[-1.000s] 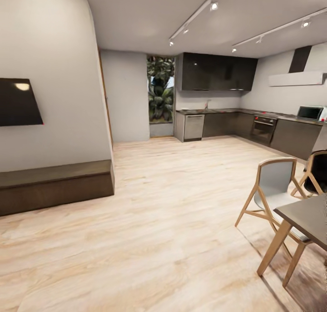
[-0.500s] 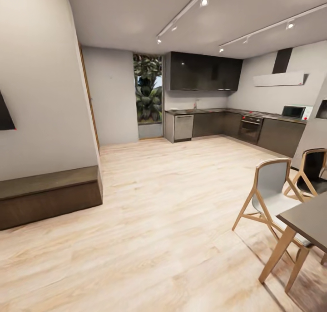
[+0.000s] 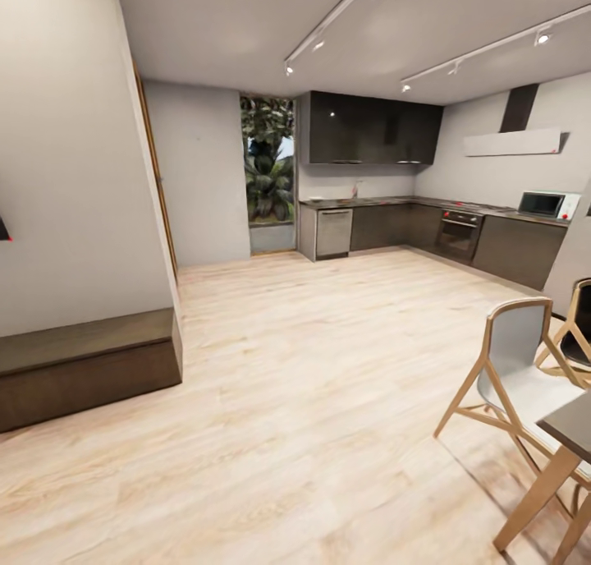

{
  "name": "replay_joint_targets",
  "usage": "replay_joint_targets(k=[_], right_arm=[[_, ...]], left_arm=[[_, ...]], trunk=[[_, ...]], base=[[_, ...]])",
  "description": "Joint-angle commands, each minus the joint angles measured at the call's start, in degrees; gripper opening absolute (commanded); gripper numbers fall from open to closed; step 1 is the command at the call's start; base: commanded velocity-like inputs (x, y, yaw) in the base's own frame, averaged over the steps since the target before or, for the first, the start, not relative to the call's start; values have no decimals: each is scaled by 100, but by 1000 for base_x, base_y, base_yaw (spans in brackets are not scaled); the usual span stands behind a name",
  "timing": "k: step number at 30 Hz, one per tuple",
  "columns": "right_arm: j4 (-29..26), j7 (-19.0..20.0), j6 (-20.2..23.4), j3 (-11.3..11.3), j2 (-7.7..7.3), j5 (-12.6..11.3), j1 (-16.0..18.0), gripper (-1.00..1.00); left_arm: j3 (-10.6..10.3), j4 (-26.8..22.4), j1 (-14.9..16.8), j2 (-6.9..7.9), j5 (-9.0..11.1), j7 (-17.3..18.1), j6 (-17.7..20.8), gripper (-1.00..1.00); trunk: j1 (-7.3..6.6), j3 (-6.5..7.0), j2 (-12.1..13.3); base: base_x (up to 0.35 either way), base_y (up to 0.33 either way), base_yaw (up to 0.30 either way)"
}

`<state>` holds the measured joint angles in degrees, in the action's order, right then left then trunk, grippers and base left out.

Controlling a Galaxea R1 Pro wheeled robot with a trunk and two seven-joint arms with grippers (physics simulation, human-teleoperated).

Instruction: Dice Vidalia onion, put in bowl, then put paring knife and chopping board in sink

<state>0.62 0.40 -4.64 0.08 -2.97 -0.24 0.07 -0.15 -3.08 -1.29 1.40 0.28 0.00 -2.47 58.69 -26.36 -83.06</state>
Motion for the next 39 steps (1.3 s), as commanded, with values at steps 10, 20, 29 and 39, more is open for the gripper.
replay_joint_targets(k=[10, 20, 29, 39], right_arm=[[8, 4, -28, -4, 5, -3, 1, 100], [1, -1, -23, -12, 7, 8, 1, 100], [0, -30, -20, -19, 5, 20, 1, 100], [0, -31, -19, -25, 5, 32, 1, 100]], left_arm=[[-2, -8, -3, -7, -1, 0, -8, 100], [-2, -8, -3, -8, -1, 0, -8, 100], [-1, -8, -3, -17, -1, 0, -8, 100], [4, -23, -3, -49, -2, 0, -8, 100]], trunk=[[4, -3, -2], [4, -3, -2], [4, -3, -2], [4, -3, -2]], base=[[334, 82, 0], [334, 82, 0], [336, 57, 0], [340, 1, 0]])
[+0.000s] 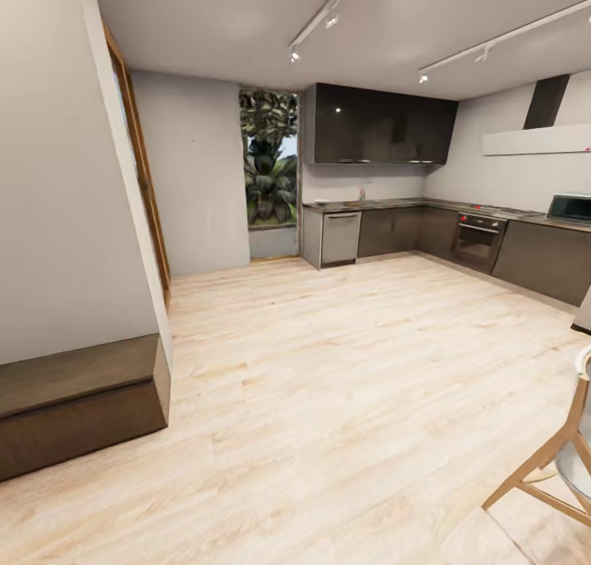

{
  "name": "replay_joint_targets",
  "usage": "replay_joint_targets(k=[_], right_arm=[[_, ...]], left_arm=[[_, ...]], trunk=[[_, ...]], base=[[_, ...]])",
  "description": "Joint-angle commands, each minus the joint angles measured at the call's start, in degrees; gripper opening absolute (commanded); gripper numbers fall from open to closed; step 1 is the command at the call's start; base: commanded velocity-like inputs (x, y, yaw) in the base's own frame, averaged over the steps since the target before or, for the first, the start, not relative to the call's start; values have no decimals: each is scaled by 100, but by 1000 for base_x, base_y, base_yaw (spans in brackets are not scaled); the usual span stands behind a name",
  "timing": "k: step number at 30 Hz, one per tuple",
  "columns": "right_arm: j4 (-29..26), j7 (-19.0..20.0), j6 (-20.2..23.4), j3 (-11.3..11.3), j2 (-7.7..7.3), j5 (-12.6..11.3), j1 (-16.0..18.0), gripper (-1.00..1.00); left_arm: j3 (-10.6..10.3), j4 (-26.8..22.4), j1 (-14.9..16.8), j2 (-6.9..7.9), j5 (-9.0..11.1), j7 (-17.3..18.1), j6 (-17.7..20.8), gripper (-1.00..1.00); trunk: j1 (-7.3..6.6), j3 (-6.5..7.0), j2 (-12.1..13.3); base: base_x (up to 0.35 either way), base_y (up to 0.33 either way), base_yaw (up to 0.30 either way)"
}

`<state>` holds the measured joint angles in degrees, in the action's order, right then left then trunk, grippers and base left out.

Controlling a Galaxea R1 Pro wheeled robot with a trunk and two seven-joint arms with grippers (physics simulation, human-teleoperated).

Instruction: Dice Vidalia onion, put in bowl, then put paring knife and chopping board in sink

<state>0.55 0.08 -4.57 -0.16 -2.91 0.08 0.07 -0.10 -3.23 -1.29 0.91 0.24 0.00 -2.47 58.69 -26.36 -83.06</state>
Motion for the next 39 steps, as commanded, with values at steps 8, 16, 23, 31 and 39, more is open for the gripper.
replay_joint_targets(k=[8, 16, 23, 31, 39], right_arm=[[5, 1, -27, -1, -1, -1, 1, 100], [6, 1, -27, -2, 0, 0, 1, 100], [6, 1, -27, -2, -1, 0, 1, 100], [6, 1, -27, -2, 1, -2, 1, 100], [6, 1, -27, -2, 1, 1, 1, 100]], left_arm=[[9, -45, -4, -47, 2, 0, -24, 100], [10, -210, -5, -79, 2, 0, -18, 100], [10, -222, -4, -82, 2, 0, -17, 100], [10, -227, -6, -82, 2, 0, -17, 100], [10, -228, -5, -82, 2, 0, -17, 100]], trunk=[[4, -3, -1], [4, -3, -1], [4, -3, -1], [4, -3, -1], [4, -3, -1]], base=[[341, 0, 0], [341, 0, 0], [341, 0, 0], [341, 0, 0], [341, 0, 0]])
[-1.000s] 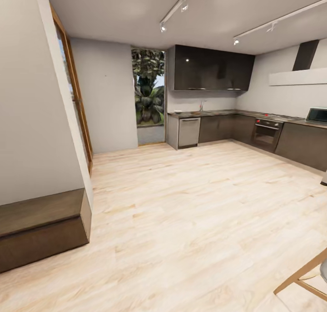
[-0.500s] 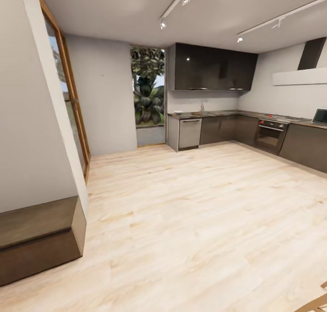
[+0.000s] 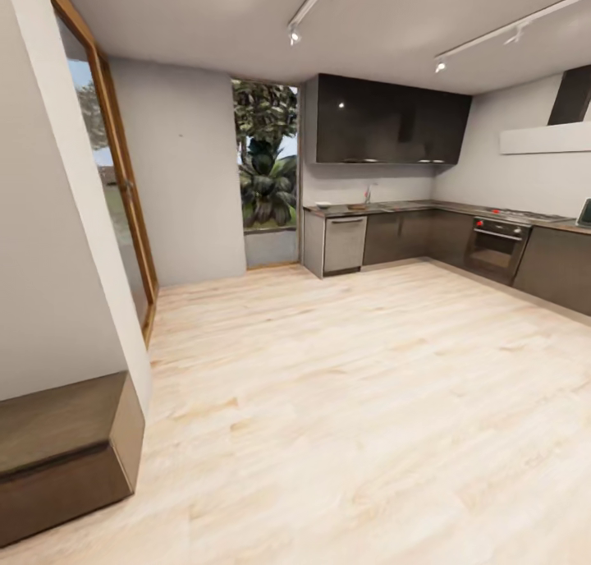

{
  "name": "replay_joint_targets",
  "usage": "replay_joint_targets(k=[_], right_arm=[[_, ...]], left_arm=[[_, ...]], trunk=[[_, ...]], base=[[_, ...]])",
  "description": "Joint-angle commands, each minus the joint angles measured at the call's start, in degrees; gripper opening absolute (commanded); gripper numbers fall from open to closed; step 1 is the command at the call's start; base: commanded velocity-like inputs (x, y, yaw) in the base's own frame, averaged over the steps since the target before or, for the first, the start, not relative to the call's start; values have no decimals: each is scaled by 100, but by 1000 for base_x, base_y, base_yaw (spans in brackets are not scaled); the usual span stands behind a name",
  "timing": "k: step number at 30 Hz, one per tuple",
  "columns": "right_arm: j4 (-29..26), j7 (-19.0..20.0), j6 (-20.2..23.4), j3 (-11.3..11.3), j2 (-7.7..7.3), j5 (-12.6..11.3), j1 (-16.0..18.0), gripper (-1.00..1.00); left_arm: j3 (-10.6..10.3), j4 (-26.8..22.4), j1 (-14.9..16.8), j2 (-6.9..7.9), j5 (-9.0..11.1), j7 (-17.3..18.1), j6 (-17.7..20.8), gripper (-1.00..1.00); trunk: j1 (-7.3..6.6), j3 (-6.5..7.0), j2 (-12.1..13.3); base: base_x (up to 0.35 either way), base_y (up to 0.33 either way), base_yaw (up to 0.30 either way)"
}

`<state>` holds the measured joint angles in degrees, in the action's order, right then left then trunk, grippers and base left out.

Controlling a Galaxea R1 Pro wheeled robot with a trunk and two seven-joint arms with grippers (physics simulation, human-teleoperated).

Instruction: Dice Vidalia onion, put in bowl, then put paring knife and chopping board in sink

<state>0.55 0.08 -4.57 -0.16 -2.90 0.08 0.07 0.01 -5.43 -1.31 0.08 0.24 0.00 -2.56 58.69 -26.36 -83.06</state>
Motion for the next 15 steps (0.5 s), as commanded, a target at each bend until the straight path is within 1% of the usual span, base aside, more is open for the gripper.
replay_joint_targets(k=[1, 15], right_arm=[[4, 1, -27, -1, -1, 1, 1, 100], [5, 1, -27, -1, -4, 1, 1, 100]], left_arm=[[-1, -6, -2, 0, 2, 0, -8, 100], [-1, -8, -4, 0, 2, 0, -8, 100]], trunk=[[4, -3, -2], [4, -3, -2]], base=[[341, 0, 0], [341, -1, 0]])
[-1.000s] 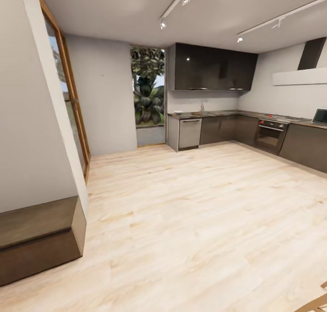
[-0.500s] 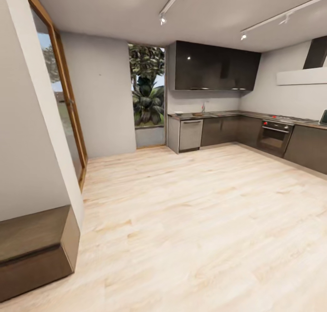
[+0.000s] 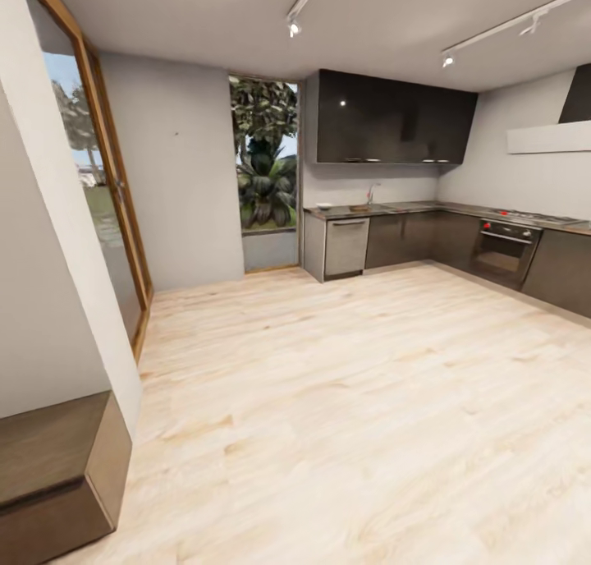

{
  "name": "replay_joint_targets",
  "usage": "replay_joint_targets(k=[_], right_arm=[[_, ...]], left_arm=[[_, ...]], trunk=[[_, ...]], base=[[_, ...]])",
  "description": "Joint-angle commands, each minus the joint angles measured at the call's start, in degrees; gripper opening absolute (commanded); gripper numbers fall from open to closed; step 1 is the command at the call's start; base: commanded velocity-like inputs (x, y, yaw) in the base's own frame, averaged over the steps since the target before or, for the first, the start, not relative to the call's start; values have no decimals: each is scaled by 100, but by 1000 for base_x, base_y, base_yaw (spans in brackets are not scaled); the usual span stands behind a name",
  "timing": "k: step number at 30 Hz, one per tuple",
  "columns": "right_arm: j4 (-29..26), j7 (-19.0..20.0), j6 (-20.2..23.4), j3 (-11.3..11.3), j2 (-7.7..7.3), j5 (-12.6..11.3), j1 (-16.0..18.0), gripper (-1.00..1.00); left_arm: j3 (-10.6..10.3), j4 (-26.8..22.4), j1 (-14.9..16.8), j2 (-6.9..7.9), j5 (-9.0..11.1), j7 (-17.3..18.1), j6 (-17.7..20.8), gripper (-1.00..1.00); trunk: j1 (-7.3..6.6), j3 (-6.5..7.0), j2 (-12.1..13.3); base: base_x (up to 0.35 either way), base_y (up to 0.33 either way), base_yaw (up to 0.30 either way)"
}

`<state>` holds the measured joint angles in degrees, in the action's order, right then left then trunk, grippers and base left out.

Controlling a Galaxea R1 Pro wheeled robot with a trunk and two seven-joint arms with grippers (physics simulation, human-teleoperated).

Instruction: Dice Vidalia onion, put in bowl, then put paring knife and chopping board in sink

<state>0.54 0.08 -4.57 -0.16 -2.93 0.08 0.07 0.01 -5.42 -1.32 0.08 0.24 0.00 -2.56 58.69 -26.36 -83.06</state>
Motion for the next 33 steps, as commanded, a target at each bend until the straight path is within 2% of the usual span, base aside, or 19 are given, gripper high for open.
replay_joint_targets(k=[1, 14, 33], right_arm=[[5, 1, -27, -1, 1, 1, 1, 100], [7, 1, -27, -1, 3, -1, 1, 100], [4, 1, -27, -1, 1, 1, 1, 100]], left_arm=[[-1, -8, -2, 0, 2, 0, -9, 100], [-1, -8, -4, 0, 2, 0, -9, 100], [-1, -9, -4, 0, 2, 0, -8, 100]], trunk=[[4, -3, -1], [4, -3, -1], [4, -3, -1]], base=[[341, -42, 0], [339, -109, 0], [305, -205, 0]])
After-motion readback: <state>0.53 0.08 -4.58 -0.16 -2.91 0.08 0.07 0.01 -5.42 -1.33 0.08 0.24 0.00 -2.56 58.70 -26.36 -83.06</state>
